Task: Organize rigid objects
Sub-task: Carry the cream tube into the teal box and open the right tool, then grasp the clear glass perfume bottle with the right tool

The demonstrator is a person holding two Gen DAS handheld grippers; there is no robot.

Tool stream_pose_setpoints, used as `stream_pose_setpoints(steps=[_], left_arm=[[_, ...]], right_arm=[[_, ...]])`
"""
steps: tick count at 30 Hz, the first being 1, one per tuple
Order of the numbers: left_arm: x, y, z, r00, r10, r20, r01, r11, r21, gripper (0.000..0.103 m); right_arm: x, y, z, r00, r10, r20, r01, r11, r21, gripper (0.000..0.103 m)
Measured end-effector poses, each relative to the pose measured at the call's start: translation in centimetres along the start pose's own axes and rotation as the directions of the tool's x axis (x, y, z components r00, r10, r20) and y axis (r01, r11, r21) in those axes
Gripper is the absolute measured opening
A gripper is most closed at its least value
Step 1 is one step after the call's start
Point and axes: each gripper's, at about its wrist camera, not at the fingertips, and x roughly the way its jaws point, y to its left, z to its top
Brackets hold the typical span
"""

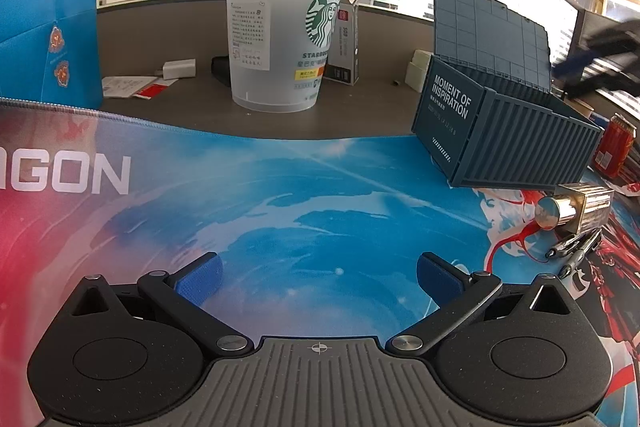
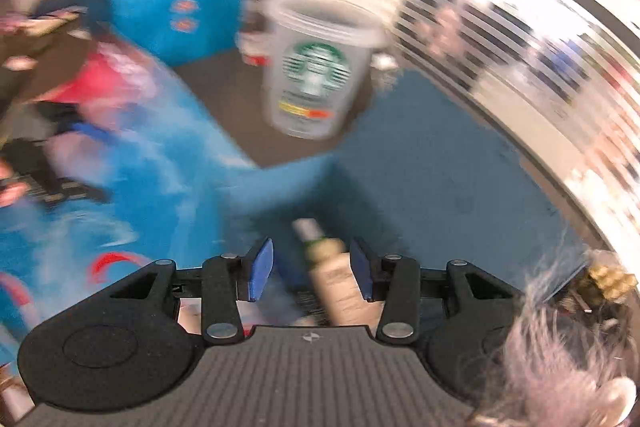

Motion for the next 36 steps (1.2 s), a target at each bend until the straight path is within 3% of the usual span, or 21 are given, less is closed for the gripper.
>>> stream_pose_setpoints(steps=[4, 9, 14, 20, 27, 31, 36], left_arm=[[0.0, -0.1, 0.0, 1.000, 0.003, -0.002, -0.003, 1.000, 0.004, 0.103], [0.1, -0.1, 0.0, 1.000, 0.005, -0.002, -0.005, 1.000, 0.006, 0.103], [0.1, -0.1, 0.0, 1.000, 0.005, -0.003, -0.005, 1.000, 0.006, 0.103], [0.1, -0.1, 0.0, 1.000, 0.006, -0.003, -0.006, 1.000, 0.006, 0.103], [0.1, -0.1, 0.0, 1.000, 0.006, -0.003, -0.006, 1.000, 0.006, 0.103], [0.1, -0.1, 0.0, 1.000, 0.006, -0.003, -0.006, 1.000, 0.006, 0.103], [0.1, -0.1, 0.0, 1.000, 0.007, -0.003, -0.007, 1.000, 0.007, 0.103]], right_arm=[[0.0, 1.6, -2.9, 0.993, 0.068, -0.098, -0.071, 0.997, -0.023, 0.041], [1.4, 0.8, -6.2, 0.978, 0.081, -0.191, -0.078, 0.997, 0.026, 0.045], [2.5, -0.2, -7.5, 0.975, 0.128, -0.184, -0.116, 0.991, 0.072, 0.055], [3.2, -0.4, -8.2, 0.973, 0.162, -0.165, -0.144, 0.983, 0.116, 0.058], [2.7, 1.3, -9.0, 0.981, 0.100, -0.166, -0.079, 0.988, 0.130, 0.060], [2.3, 0.5, -9.8, 0.975, 0.168, -0.144, -0.135, 0.968, 0.213, 0.056], [3.5, 1.1, -10.4, 0.978, 0.145, -0.150, -0.113, 0.972, 0.205, 0.061]])
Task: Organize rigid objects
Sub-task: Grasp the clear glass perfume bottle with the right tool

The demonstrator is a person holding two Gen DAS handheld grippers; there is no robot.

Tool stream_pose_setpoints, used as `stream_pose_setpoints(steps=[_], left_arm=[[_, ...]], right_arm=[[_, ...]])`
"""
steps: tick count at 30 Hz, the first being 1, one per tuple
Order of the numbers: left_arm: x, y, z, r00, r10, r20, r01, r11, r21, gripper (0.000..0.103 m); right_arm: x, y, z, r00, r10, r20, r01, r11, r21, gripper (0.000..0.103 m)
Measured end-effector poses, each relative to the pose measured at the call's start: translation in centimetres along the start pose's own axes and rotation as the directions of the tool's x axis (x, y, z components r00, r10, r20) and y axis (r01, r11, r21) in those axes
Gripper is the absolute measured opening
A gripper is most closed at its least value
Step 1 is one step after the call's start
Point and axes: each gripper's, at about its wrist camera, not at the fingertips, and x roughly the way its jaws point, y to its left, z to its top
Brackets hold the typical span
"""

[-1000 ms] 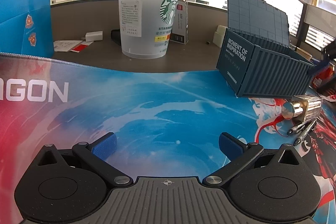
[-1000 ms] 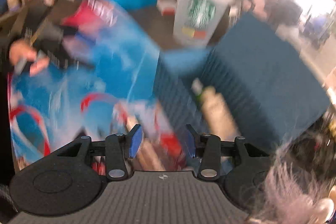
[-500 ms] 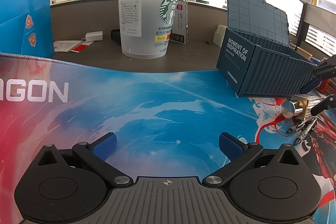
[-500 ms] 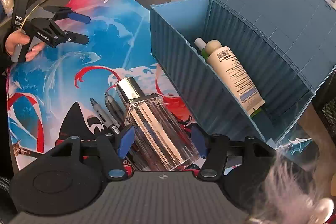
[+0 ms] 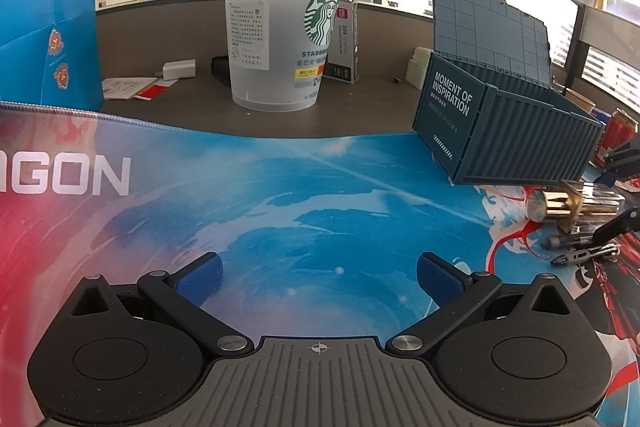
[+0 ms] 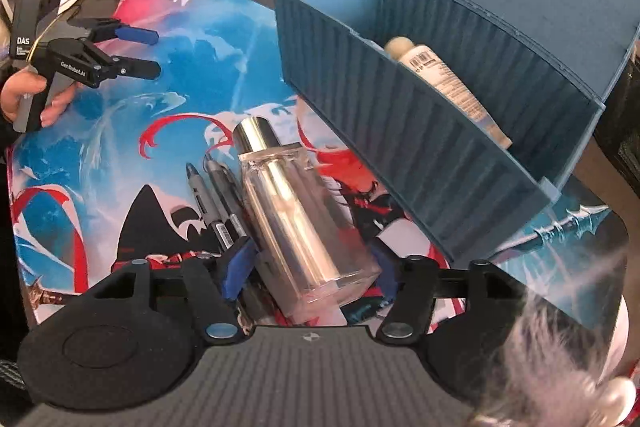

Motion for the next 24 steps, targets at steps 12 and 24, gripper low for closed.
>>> stream_pose_setpoints(steps=[12, 24], left_arm=[[0.0, 0.0, 0.0, 1.000, 0.003, -0.001, -0.003, 1.000, 0.004, 0.103], [0.0, 0.0, 0.0, 1.000, 0.005, -0.002, -0.005, 1.000, 0.006, 0.103]], right_arm=[[0.1, -1.9, -1.1, 0.988, 0.076, 0.134, -0.092, 0.989, 0.119, 0.063], [0.1, 3.0, -0.6, 0.981, -0.140, 0.131, 0.159, 0.975, -0.152, 0.040]])
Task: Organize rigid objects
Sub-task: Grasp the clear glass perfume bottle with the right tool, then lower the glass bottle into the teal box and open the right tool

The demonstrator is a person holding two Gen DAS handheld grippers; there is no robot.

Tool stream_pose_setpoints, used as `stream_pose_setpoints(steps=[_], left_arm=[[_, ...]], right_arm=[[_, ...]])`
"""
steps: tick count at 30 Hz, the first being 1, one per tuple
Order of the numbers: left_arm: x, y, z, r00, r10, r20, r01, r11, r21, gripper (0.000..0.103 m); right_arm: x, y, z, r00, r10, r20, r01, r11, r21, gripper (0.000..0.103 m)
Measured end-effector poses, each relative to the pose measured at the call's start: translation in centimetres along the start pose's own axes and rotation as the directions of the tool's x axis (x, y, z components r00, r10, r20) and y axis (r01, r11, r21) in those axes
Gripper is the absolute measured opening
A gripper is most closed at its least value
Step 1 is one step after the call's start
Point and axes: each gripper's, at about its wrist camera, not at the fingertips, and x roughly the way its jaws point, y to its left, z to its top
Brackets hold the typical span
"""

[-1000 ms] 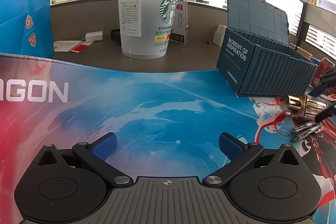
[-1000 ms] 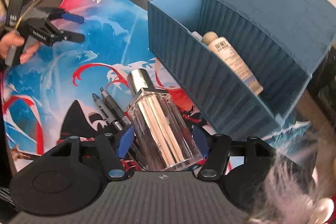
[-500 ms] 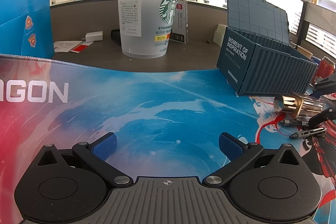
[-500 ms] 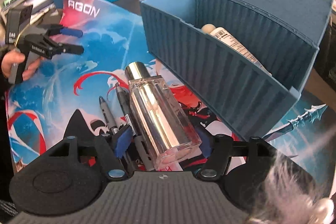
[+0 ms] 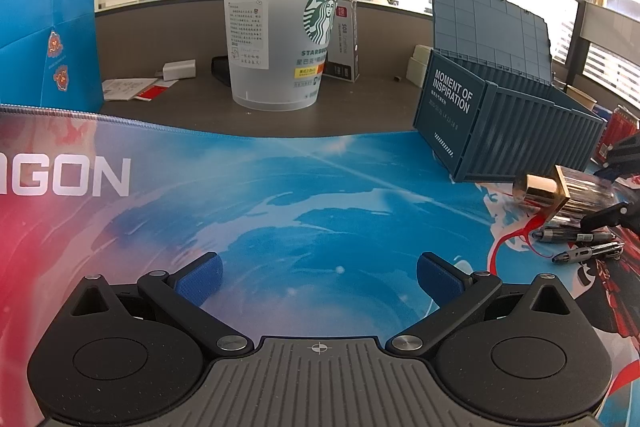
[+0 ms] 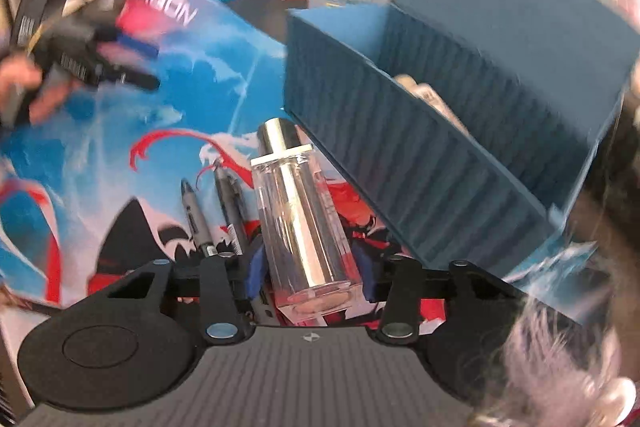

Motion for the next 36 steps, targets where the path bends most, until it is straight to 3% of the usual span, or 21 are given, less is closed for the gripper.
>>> stream_pose_setpoints(steps=[3, 8, 15, 27, 36], left_arm=[[0.0, 0.0, 0.0, 1.000, 0.000, 0.000, 0.000, 1.000, 0.000, 0.103], [0.0, 0.0, 0.0, 1.000, 0.000, 0.000, 0.000, 1.000, -0.001, 0.103], [0.0, 0.0, 0.0, 1.000, 0.000, 0.000, 0.000, 1.000, 0.000, 0.103], [0.0, 0.0, 0.0, 1.000, 0.000, 0.000, 0.000, 1.000, 0.000, 0.103], [0.0, 0.0, 0.0, 1.000, 0.001, 0.000, -0.001, 1.000, -0.001, 0.103]], right_arm=[[-0.6, 1.6, 0.7, 0.999, -0.049, 0.010, 0.050, 0.994, -0.093, 0.035], [-0.8, 3.6, 1.6, 0.992, -0.129, -0.004, 0.124, 0.963, -0.239, 0.035], [-1.9, 5.8, 2.8, 0.989, -0.146, -0.007, 0.134, 0.925, -0.356, 0.035], [-4.7, 6.0, 6.0, 0.986, -0.159, 0.047, 0.165, 0.908, -0.386, 0.035], [-6.5, 4.1, 8.4, 0.982, -0.167, 0.091, 0.189, 0.911, -0.367, 0.035]])
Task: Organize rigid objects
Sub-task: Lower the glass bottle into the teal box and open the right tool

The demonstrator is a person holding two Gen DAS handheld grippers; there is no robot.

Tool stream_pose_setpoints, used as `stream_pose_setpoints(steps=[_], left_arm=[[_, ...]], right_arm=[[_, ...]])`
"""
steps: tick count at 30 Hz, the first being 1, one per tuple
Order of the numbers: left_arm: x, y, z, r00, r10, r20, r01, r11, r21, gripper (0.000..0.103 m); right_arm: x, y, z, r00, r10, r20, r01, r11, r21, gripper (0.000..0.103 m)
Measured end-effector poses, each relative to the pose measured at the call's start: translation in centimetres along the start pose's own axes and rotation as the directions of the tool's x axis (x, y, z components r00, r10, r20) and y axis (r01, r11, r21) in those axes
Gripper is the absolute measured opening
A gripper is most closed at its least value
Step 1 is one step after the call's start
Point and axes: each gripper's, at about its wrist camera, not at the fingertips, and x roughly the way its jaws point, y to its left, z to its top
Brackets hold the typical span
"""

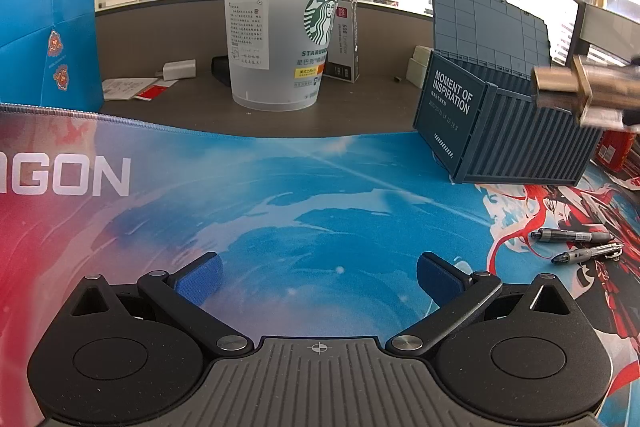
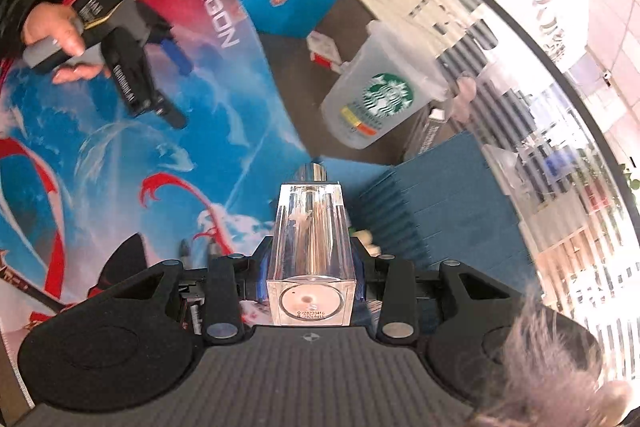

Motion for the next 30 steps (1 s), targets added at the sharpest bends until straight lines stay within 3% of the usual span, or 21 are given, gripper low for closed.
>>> stream_pose_setpoints(steps=[7, 18, 22, 26, 30], left_arm=[[0.0, 0.0, 0.0, 1.000, 0.000, 0.000, 0.000, 1.000, 0.000, 0.103], [0.0, 0.0, 0.0, 1.000, 0.000, 0.000, 0.000, 1.000, 0.000, 0.103], [0.0, 0.0, 0.0, 1.000, 0.000, 0.000, 0.000, 1.000, 0.000, 0.103], [0.0, 0.0, 0.0, 1.000, 0.000, 0.000, 0.000, 1.000, -0.001, 0.103], [0.0, 0.0, 0.0, 1.000, 0.000, 0.000, 0.000, 1.000, 0.000, 0.103]], right_arm=[[1.2, -4.4, 0.4, 1.000, -0.014, -0.009, 0.014, 0.998, 0.063, 0.035], [6.8, -9.0, -1.1, 0.991, 0.112, -0.068, -0.099, 0.981, 0.167, 0.035], [8.6, -10.5, -1.3, 0.974, 0.209, -0.083, -0.186, 0.958, 0.219, 0.035], [10.1, -12.1, -1.9, 0.940, 0.335, -0.058, -0.302, 0.902, 0.308, 0.035], [10.9, -12.7, -2.5, 0.922, 0.385, -0.032, -0.350, 0.868, 0.351, 0.035]])
